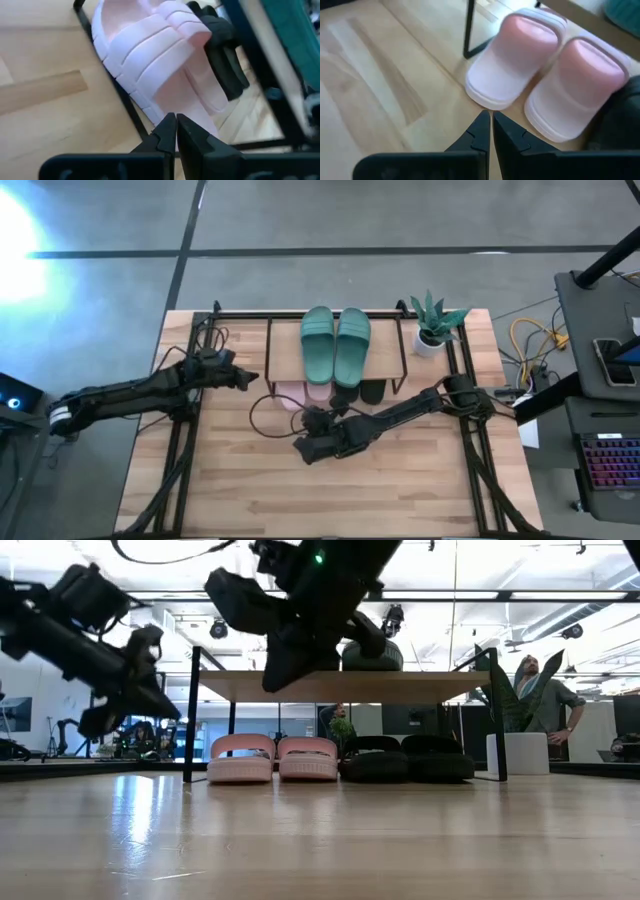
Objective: Pick and place slides into the shelf
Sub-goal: Adjust the slides under the shelf
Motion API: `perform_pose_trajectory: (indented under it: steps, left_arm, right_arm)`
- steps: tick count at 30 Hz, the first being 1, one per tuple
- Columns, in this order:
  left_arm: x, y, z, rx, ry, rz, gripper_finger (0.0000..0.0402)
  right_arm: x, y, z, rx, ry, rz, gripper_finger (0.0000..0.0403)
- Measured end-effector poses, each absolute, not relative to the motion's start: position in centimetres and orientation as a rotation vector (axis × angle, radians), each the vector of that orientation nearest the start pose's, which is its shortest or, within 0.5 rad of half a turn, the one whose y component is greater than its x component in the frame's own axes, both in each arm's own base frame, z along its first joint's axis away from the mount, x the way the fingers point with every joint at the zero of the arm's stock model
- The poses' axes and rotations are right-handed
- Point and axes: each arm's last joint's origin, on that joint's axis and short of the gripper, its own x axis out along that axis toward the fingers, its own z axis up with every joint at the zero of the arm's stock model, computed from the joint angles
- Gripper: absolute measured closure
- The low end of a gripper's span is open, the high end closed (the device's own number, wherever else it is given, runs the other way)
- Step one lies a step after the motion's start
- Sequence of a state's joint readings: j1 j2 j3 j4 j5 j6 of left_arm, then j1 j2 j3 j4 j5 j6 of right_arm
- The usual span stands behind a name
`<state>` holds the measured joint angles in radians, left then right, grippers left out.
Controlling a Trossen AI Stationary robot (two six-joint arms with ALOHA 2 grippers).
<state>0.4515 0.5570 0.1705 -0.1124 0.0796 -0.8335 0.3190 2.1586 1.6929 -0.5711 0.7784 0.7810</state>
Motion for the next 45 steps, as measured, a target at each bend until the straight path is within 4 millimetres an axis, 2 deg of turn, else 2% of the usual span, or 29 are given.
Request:
perform_pose_trajectory:
  steps: [5,8,13,21,31,45]
  left_arm:
    - [12.2,5.7,13.4,-1.045,0.266,0.604,0.0402]
    - [12.4,5.9,12.6,-1.077,0.227,0.635,0.0402]
    - [13.2,6.5,12.4,-1.072,0.158,0.661,0.0402]
    - [15.1,7.5,11.8,-1.075,0.197,0.687,0.0402]
    - [17.0,8.4,10.3,-1.077,0.252,0.723,0.0402]
    - [17.0,9.7,10.5,-1.077,0.153,0.735,0.0402]
  right_arm:
    - [44.0,12.9,19.3,0.153,0.659,-0.695,0.0390]
    - [44.0,13.1,19.3,0.151,0.657,-0.690,0.0390]
    - [44.2,13.4,19.4,0.160,0.637,-0.677,0.0390]
    - [44.8,13.5,19.4,0.154,0.617,-0.599,0.0390]
    - [44.8,12.3,17.3,0.206,0.623,-0.561,0.0390]
    - [44.8,11.4,16.8,0.213,0.639,-0.570,0.0390]
